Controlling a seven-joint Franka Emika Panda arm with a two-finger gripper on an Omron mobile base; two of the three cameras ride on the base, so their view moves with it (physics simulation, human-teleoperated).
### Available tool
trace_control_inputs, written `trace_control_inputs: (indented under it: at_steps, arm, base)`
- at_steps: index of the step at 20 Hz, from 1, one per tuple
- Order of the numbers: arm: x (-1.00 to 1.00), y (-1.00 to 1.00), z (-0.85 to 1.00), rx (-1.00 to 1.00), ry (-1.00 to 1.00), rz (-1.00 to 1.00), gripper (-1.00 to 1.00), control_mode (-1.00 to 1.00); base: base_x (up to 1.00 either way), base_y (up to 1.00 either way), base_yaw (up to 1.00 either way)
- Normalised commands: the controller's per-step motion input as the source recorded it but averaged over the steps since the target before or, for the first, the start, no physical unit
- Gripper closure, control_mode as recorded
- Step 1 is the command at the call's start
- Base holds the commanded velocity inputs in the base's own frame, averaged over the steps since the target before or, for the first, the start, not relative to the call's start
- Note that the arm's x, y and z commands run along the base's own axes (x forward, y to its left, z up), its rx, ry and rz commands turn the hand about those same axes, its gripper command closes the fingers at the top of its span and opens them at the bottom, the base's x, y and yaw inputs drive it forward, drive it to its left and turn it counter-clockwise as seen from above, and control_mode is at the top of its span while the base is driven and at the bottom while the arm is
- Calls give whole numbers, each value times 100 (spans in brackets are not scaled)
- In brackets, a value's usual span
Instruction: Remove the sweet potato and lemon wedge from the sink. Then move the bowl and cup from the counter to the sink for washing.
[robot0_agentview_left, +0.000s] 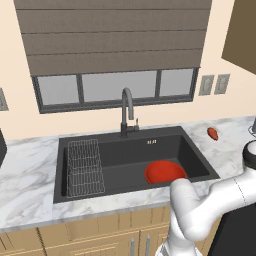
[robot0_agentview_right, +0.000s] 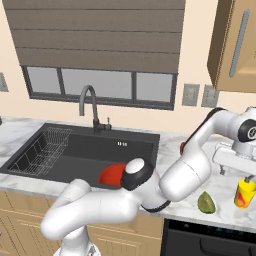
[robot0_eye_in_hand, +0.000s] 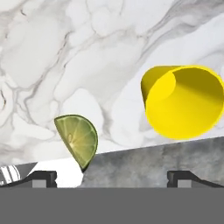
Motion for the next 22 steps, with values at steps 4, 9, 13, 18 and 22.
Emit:
trace_control_inputs:
  at_steps: [4, 9, 13, 18, 22]
  arm:
    - [0, -5, -11, 0, -12, 7, -100, -100]
    - [2, -6, -10, 0, -13, 7, -100, -100]
    - [4, -2, -10, 0, -10, 6, -100, -100]
    - [6, -1, -8, 0, -4, 5, -100, -100]
    - [6, 0, -9, 0, -2, 5, -100, -100]
  base:
    - [0, 0, 0]
    - [0, 0, 0]
    - [0, 0, 0]
    - [0, 0, 0]
    - [0, 0, 0]
